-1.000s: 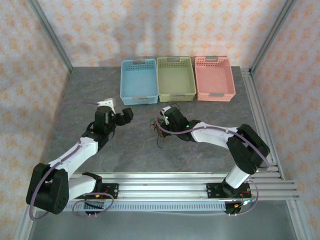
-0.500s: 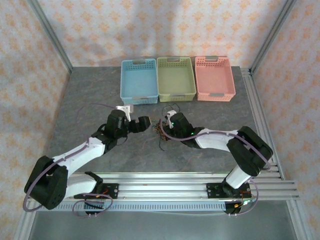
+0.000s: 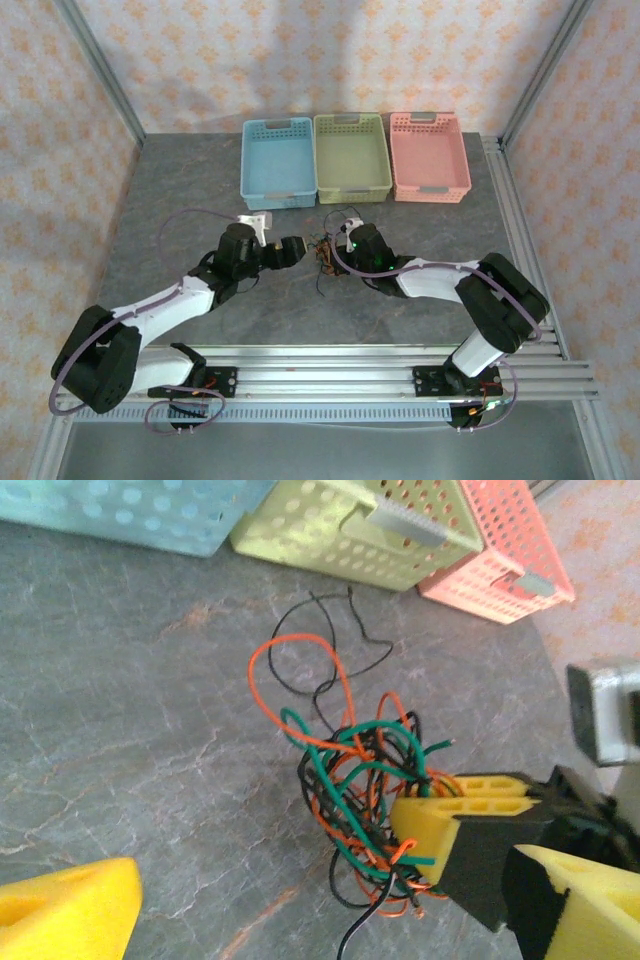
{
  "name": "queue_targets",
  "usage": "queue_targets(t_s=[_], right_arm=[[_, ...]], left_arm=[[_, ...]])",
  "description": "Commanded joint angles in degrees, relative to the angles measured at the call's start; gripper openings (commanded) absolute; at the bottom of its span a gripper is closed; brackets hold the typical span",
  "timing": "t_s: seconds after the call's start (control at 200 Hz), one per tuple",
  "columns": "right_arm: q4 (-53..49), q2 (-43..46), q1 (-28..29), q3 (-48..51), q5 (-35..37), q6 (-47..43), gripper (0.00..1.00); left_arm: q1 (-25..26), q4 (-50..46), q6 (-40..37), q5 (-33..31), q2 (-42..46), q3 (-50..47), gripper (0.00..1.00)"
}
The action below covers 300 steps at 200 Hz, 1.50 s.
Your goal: Untangle the cables
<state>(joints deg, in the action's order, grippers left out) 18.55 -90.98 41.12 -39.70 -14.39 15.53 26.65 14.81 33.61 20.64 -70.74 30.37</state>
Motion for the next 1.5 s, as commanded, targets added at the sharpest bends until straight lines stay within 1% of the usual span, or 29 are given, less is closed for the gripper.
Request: queue_targets(t_s=[0.0,0.14,0.185,0.25,0.295,0.34,0.505,0.711,0.801,0.901,0.971,1.026,1.061,1.086,1.176,1.231,1.256,1.306,1.396,1.496], right_arm=[[2.4,2.0,-0.2,0.6,1.1,0.7,0.13],[2.5,1.9,-0.2,0.5,1.4,0.7,0.19],[2.2,1.9,-0.2,0.4,1.7,0.4,0.24],[1.6,2.0,-0.2,0.2,2.0,0.2,0.36],[1.5,2.3,-0.2,0.2,2.3,0.1,0.4],[1.6,2.6,-0.2,0.4,2.7,-0.1,0.41],[0.8,4.1,-0.2,0.9,5.3,-1.0,0.41],[-0.7,3.2,-0.2,0.0,5.4,-1.2,0.3],[-1.6,2.1,-0.2,-0.8,5.3,-1.5,0.28],[-2.3,1.2,-0.2,-1.4,5.4,-1.8,0.28],[-2.5,0.5,-0.3,-1.8,4.5,-1.6,0.36],[-3.3,-0.4,-0.3,-2.6,3.7,-1.6,0.37],[-3.9,-1.0,-0.2,-3.1,3.3,-1.5,0.35],[-4.4,-1.4,-0.2,-3.5,3.2,-1.5,0.32],[-4.7,-1.5,-0.2,-3.8,2.7,-1.4,0.14],[-3.8,-0.7,-0.3,-3.3,2.0,-1.4,0.08],[-3.2,-0.5,-0.2,-2.9,1.6,-1.4,0.06],[-0.9,0.5,-0.3,-1.9,-0.4,-1.5,0.0],[2.9,1.8,-0.3,-0.4,-3.9,-1.1,0.0],[4.5,1.8,-0.3,0.1,-5.5,-0.8,0.0]], left_arm=[[0.4,2.1,-0.3,0.1,-0.5,0.2,0.94],[0.4,2.0,-0.2,0.7,0.3,0.1,0.94],[0.5,2.0,-0.1,0.7,0.4,0.0,0.94],[0.5,2.0,0.0,0.6,0.1,0.0,0.94],[0.6,2.2,0.1,0.8,-0.3,0.1,0.94],[0.7,2.4,0.2,1.0,-0.8,0.2,0.94],[1.4,1.6,-0.1,0.9,-2.4,1.1,0.92],[2.8,0.7,-0.8,0.8,-5.8,2.8,0.86],[3.2,0.6,-0.8,1.1,-6.6,3.4,0.84],[3.3,0.3,-1.0,0.7,-6.9,3.6,0.83],[3.4,0.2,-1.0,0.9,-7.3,3.6,0.83],[3.5,0.3,-1.0,0.9,-7.6,3.8,0.82],[3.5,0.2,-1.1,0.9,-7.7,3.9,0.82],[3.5,0.3,-1.0,0.8,-7.7,3.9,0.81],[3.6,0.1,-1.1,0.8,-7.6,3.9,0.8],[3.6,0.0,-1.1,0.8,-7.4,3.9,0.8],[3.6,0.1,-1.1,0.8,-7.5,3.8,0.8],[3.7,0.2,-1.2,0.8,-7.4,3.8,0.79],[3.9,0.2,-1.1,1.3,-7.6,4.0,0.75],[4.2,0.0,-1.3,1.3,-7.7,4.3,0.73]])
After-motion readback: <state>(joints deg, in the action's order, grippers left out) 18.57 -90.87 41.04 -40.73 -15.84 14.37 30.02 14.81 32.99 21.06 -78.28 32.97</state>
